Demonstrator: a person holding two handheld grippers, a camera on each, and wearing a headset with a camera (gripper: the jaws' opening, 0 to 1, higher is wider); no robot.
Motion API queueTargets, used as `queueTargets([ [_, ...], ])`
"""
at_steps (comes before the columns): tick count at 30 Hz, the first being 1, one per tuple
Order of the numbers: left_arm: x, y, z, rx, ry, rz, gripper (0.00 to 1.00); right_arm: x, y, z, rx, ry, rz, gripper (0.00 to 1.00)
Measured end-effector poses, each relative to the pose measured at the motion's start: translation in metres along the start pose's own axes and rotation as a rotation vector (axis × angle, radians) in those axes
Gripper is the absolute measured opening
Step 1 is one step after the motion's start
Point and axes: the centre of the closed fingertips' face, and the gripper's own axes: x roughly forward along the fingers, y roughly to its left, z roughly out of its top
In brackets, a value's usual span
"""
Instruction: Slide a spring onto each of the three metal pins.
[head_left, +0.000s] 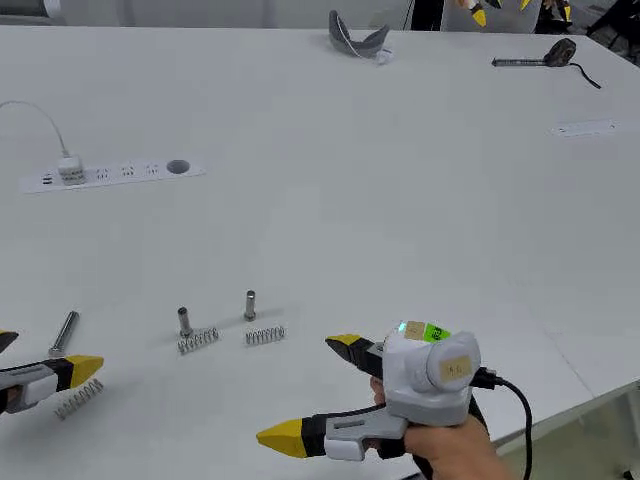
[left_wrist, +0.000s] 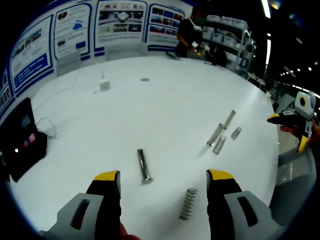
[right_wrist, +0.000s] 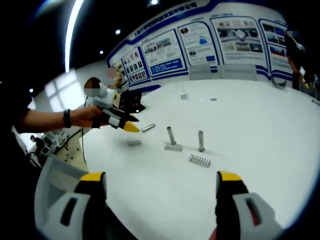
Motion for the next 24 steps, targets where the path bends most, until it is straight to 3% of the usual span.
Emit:
queueTargets([
  [6, 0.018, 0.010, 0.002, -0.011, 0.000, 0.007, 0.64, -0.004, -0.004, -0.002, 0.007, 0.000, -0.016, 0.92],
  [16, 0.043, 0.023, -0.003, 0.030, 0.038, 0.050, 0.43, -0.010, -0.005, -0.006, 0.018, 0.002, -0.027, 0.90],
  [24, 0.051, 0.029, 0.004, 0.041, 0.028, 0.080, 0.28, -0.017, -0.012, -0.009, 0.033, 0.005, -0.043, 0.89],
])
